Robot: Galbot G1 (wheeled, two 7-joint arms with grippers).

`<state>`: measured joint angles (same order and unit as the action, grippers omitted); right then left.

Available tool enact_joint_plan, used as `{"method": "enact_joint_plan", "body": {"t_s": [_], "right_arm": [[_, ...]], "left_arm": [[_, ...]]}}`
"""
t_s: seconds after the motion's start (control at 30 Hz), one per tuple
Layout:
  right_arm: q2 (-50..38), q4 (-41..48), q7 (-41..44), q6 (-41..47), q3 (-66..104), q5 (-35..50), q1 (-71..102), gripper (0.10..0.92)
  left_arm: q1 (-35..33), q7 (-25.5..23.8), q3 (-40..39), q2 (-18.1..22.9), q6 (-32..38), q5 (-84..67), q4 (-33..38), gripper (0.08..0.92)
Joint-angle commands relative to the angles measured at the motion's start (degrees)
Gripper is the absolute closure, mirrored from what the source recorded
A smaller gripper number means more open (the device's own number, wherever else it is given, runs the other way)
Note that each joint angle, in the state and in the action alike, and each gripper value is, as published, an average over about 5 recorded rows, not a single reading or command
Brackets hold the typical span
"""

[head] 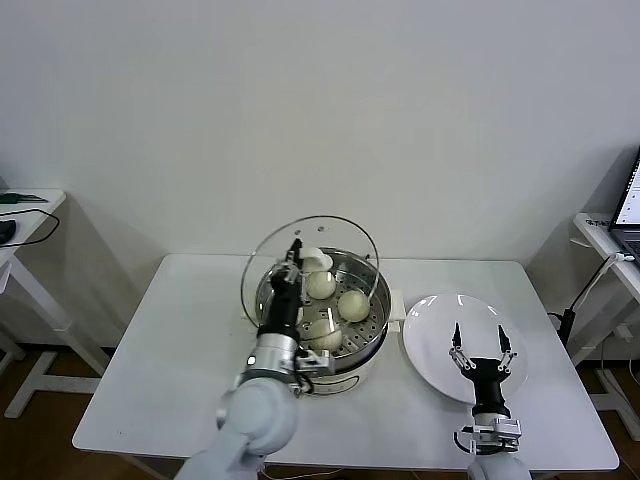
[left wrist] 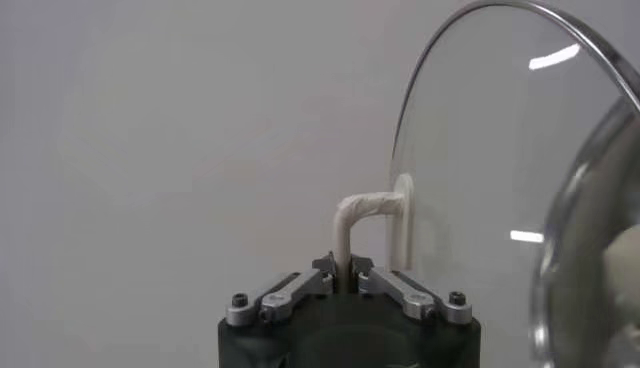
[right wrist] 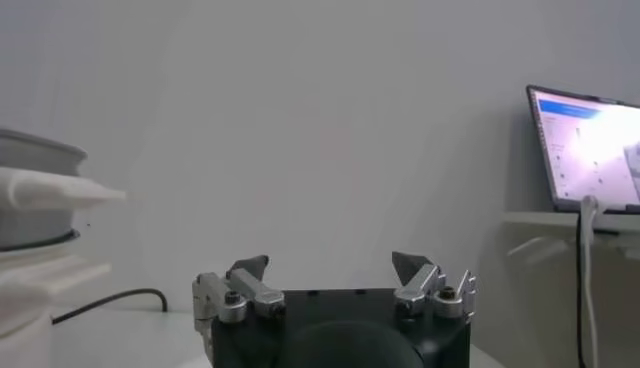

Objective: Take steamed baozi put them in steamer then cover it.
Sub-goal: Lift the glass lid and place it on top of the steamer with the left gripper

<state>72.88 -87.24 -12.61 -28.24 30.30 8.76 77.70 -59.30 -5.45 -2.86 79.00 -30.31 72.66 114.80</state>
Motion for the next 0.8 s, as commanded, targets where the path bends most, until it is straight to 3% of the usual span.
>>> {"method": "enact_joint_plan", "body": {"t_s": [0.03,0.8], "right_arm": [[0.0,1.5,0.0,-0.3,0.3,0.1,-0.6,0.203],[0.3,1.9,0.4,-0.1,-0.9,-0.1,-1.4,0.203]], "left_arm": [[3.9,-8.1,-7.8,3.7,-6.5,7.5,-6.8,0.813],[3.8,-11.1,-5.9,5.7,-3.8,18.3,-10.2,0.813]]}}
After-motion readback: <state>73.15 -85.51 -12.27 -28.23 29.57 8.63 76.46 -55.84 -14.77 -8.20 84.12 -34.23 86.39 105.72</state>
